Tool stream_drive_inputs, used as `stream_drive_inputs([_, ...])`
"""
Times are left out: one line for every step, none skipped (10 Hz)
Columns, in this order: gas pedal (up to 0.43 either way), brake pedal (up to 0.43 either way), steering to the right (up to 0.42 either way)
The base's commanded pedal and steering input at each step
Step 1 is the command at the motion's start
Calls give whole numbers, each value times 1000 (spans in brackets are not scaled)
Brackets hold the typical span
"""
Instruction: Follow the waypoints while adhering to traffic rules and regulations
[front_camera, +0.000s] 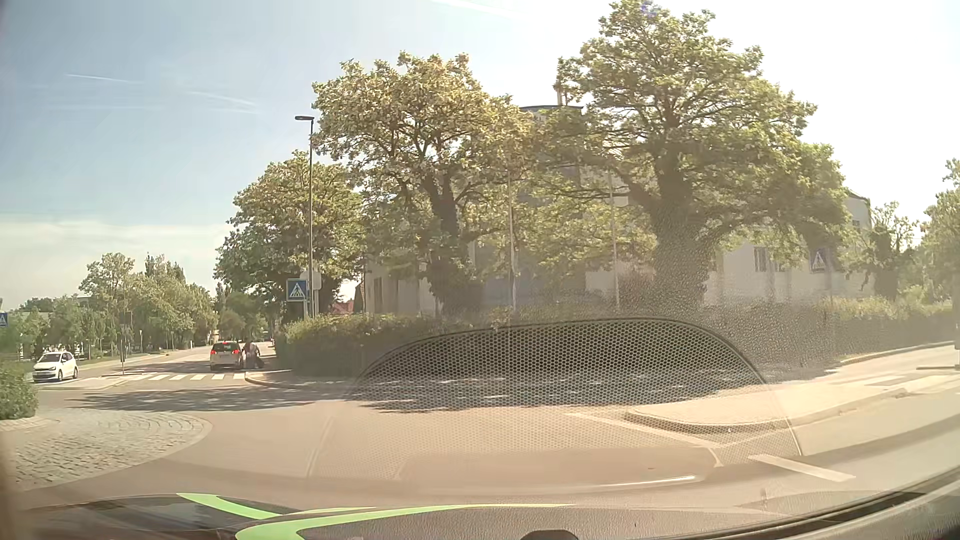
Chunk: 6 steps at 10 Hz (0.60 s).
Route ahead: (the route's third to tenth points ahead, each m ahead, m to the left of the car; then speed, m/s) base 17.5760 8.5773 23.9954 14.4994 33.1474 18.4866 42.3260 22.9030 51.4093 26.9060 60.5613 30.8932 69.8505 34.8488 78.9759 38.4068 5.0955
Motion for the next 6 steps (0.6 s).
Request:
stream_drive_inputs([130,0,-84])
stream_drive_inputs([98,0,-106])
stream_drive_inputs([67,0,-131])
stream_drive_inputs([39,0,-156])
stream_drive_inputs([0,0,-180])
stream_drive_inputs([0,0,-199])
